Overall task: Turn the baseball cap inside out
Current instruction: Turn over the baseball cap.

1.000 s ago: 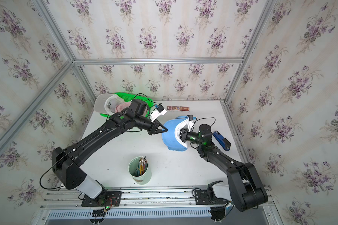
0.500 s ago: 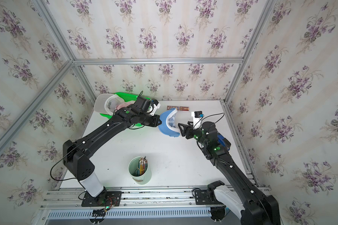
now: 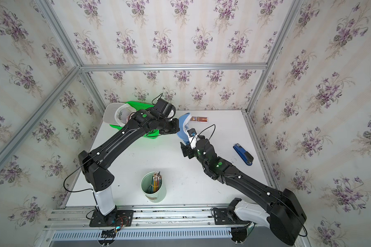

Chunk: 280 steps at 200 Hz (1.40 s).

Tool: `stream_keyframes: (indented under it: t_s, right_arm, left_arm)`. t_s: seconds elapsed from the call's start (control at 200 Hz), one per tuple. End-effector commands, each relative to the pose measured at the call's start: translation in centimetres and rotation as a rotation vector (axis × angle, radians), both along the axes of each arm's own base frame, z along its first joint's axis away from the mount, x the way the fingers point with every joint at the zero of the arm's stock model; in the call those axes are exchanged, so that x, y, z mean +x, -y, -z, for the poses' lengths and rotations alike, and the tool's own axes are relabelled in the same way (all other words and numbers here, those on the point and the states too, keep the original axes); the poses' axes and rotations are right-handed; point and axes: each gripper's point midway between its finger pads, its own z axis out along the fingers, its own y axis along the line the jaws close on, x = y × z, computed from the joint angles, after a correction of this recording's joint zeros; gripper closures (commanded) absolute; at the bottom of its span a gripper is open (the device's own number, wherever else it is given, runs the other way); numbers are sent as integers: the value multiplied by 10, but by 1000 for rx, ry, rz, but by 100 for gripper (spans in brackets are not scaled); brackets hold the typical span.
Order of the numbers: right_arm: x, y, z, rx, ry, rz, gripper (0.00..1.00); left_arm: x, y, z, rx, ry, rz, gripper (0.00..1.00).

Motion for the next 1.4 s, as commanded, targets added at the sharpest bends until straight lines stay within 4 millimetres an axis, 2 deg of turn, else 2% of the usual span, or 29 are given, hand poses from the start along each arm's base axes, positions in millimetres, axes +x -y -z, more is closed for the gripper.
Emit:
stream_keyframes:
  t_s: [0.0,0.095,0.195,0.425,0.505,0.604,0.629,0.709,0.749,0.794,0.809,0.844,0.904,0.949,0.994,1.089,1.194,1.224,1.239,1.269,1.339,1.394]
  right_arm:
    - [7,9,-18,-6,81,57,12]
    - [6,8,-20,-13,92,45,11]
    - [8,-3,-14,-36,76,5,11]
    - [24,-9,-11,-61,89,37,10]
    - [28,-12,-9,-76,92,35,12]
    - [30,-17,-8,-87,89,15,29]
    - [30,-19,-7,-89,87,7,37]
    - [29,-21,-5,-92,72,-6,72]
    - [27,-22,-3,-92,62,-16,83]
    - [25,-22,0,-88,46,-28,90]
    - [23,-22,1,-84,40,-37,91]
    - [21,-22,2,-72,25,-53,92]
    - [17,-20,5,-55,1,-75,97]
    - [16,-15,9,-46,-26,-77,98]
    - [16,-9,13,-36,-53,-74,98]
    - [19,13,20,-4,-103,-26,99]
    - [21,37,9,77,-105,32,100]
    - [20,39,4,109,-106,30,100]
    - [25,50,0,131,-103,61,100]
    - [25,54,-6,169,-100,61,100]
    - [20,52,-23,244,-65,18,100]
    - [17,50,-30,263,-57,0,100]
  left_arm:
    - [-4,-6,-1,24,-2,-23,100]
    - [-6,-6,-1,24,-2,-23,100]
    - [-9,-1,-2,6,-6,-13,100]
    - [-21,7,-5,1,-14,29,100]
    - [-25,12,-2,-9,-32,49,100]
    - [-30,16,-2,-24,-46,63,100]
    - [-31,17,-2,-32,-48,65,100]
    - [-32,17,-4,-46,-39,65,100]
    - [-31,17,-6,-53,-26,64,100]
    - [-30,17,-9,-61,-1,68,100]
    - [-29,17,-11,-64,10,73,96]
    - [-28,17,-15,-61,40,87,77]
    - [-25,16,-19,-41,82,114,65]
    - [-21,14,-23,-18,125,132,48]
    - [-17,7,-27,26,175,140,42]
    - [-5,-16,-33,139,280,112,40]
    - [9,-35,-27,126,298,95,40]
    - [12,-35,-24,96,287,104,40]
    - [14,-34,-22,85,281,112,40]
    - [17,-33,-19,76,267,119,40]
    - [23,-27,-10,87,244,147,39]
    - [26,-20,-2,90,207,168,39]
